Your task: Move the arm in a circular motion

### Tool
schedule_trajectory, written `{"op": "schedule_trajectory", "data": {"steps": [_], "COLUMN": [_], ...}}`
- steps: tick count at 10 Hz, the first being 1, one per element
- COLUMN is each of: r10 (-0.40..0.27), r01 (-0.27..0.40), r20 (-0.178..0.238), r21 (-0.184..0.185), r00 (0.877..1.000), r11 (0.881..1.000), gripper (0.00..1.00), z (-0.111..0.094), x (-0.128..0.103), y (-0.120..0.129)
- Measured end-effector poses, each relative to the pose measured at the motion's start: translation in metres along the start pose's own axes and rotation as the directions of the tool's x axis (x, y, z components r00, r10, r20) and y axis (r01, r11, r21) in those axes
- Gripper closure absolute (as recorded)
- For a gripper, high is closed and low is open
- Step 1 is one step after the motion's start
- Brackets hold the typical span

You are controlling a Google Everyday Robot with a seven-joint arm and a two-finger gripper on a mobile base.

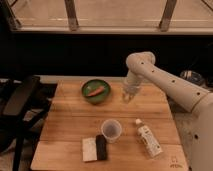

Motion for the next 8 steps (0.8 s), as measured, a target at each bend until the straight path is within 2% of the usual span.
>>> {"op": "schedule_trajectory", "data": {"steps": [2, 3, 8], "r10": [0.008, 0.011, 0.018], "r01": [-0.008, -0.011, -0.017], "r20": [-0.003, -0.004, -0.019], "r21": [0.004, 0.005, 0.018], "r00": [1.0, 1.0, 1.0], "r11": [1.0, 1.0, 1.0], "gripper": [0.99, 0.99, 0.99], "z": [-0.006, -0.007, -0.01], "x": [0.012, 0.013, 0.023], "y": [0.023, 0.027, 0.025]}}
